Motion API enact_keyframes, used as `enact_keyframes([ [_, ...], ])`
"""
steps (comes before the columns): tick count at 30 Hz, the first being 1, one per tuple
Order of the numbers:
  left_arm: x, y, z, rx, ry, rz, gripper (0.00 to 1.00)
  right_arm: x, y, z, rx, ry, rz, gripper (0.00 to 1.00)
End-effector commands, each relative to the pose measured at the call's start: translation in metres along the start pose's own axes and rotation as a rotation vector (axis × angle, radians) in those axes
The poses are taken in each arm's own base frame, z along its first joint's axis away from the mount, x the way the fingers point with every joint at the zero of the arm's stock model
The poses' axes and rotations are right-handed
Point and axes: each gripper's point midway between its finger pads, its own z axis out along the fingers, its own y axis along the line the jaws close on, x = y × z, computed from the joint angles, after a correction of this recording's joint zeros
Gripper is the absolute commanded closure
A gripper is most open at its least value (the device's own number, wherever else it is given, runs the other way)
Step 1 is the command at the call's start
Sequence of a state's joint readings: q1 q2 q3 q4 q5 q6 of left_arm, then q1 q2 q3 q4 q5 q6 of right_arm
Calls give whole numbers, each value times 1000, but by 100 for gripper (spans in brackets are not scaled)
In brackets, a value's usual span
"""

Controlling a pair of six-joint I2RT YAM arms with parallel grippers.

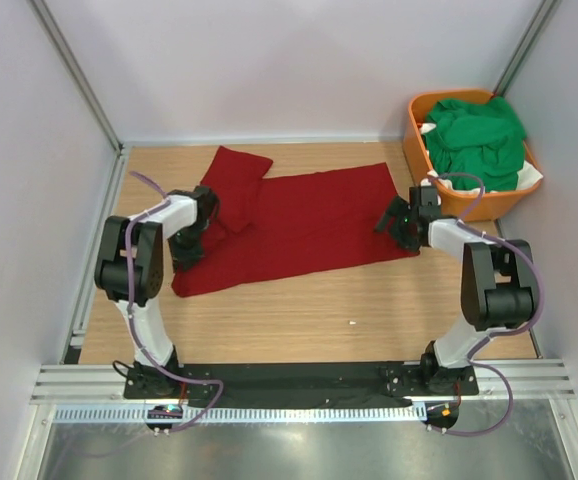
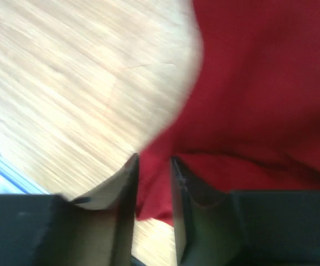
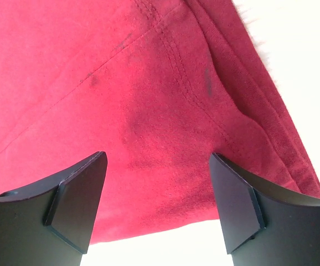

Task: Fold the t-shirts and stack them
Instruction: Fold the tshirt

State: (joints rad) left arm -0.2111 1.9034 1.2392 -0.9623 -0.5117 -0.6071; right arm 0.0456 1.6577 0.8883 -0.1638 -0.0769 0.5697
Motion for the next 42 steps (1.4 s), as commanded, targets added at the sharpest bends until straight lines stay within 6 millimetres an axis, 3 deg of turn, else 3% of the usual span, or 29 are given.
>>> enact_keyframes([
  [1,-5,21,-9,-14,17,-82,60,55,-67,-6,249,153,13,18],
  [2,-9,37,-7,-28,23,-129,56,55,-69,-9,261,149,10,18],
  [4,-11,45,-12,56,30,-205,48,54,-71,-13,276,141,11,17],
  [6,-13,65,-10,100,56,-291,50,53,-73,-19,284,128,18,16],
  [10,-16,81,-36,141,-21,-304,54,62,-74,-33,273,128,32,16],
  [12,-12,87,-46,142,-42,-302,57,55,-75,-47,279,79,32,15],
  [14,-9,81,-66,218,-90,-301,59,52,-74,-61,281,60,28,15],
  [16,-2,55,-88,307,-144,-245,56,38,-62,-79,244,9,25,14],
  [19,10,21,-111,444,-187,-228,53,17,-37,-100,157,-41,22,14],
  [21,13,0,-112,505,-199,-240,53,0,-15,-108,71,-85,13,15],
  [25,16,-28,-102,548,-176,-250,53,0,22,-102,-112,-39,-17,15],
  [27,13,-41,-91,561,-171,-258,53,0,23,-94,-114,-20,-25,16],
  [31,11,-57,-73,547,-139,-253,55,12,12,-67,-79,36,-11,17],
  [35,22,-60,-54,498,-93,-233,56,35,-15,-51,9,75,8,18],
  [42,52,-50,-35,444,-38,-239,57,76,-63,-46,167,111,68,18],
])
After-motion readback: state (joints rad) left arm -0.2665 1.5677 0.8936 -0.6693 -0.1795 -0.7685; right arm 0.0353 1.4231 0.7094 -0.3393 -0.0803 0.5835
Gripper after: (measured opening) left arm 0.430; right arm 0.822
